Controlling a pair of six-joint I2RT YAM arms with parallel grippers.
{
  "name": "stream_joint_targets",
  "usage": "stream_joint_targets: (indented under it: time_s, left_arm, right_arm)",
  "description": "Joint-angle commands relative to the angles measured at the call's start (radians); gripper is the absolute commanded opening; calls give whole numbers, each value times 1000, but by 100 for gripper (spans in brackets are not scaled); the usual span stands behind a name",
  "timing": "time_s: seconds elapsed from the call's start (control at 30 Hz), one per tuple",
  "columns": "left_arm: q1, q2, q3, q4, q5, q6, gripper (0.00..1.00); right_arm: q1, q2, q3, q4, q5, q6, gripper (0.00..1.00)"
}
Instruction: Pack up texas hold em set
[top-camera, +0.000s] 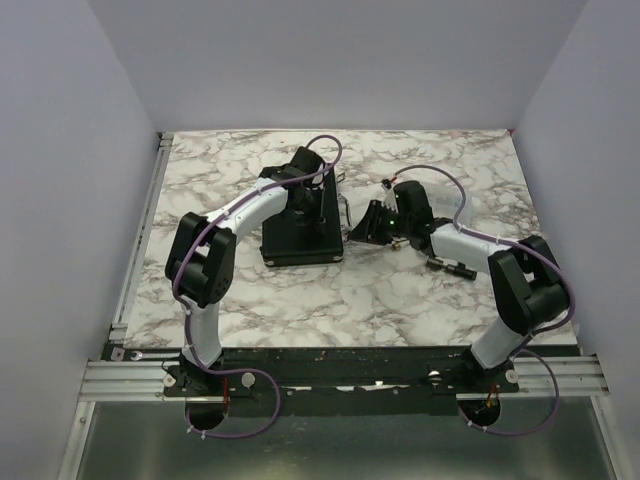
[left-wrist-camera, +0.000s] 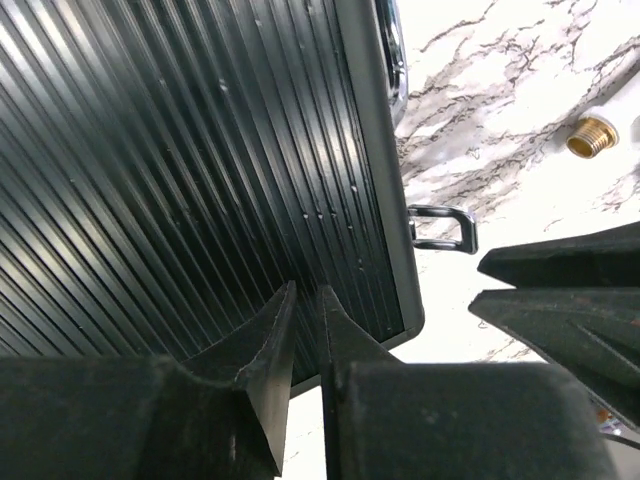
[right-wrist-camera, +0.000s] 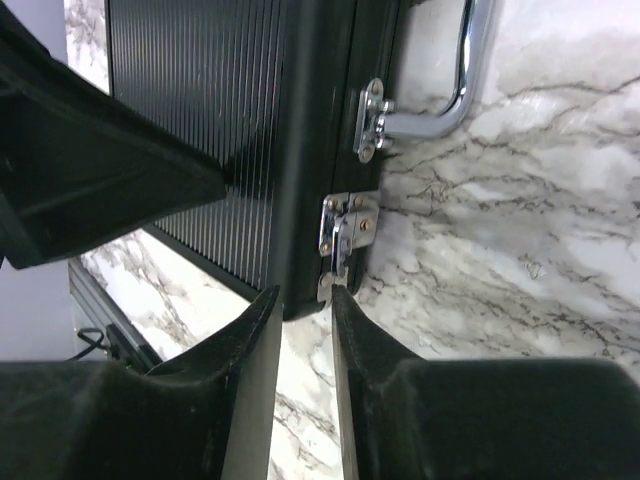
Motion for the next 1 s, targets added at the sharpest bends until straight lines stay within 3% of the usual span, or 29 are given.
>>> stream_joint_targets:
  time_s: [0.0, 0.37, 0.7, 0.97]
  left_arm:
    - [33, -2, -58, 4, 20, -24, 13]
    - [40, 15, -84, 0, 16, -28, 13]
    - [39, 14, -72, -4, 10, -20, 13]
    - [42, 13, -74, -6, 9, -15, 13]
  right_arm:
    - [2, 52, 59, -29, 57, -38, 28]
    - [3, 131, 103, -45, 144, -84, 20]
    - [1, 165, 55, -64, 251, -61, 21]
    - [1, 194, -20, 24, 200, -46, 27]
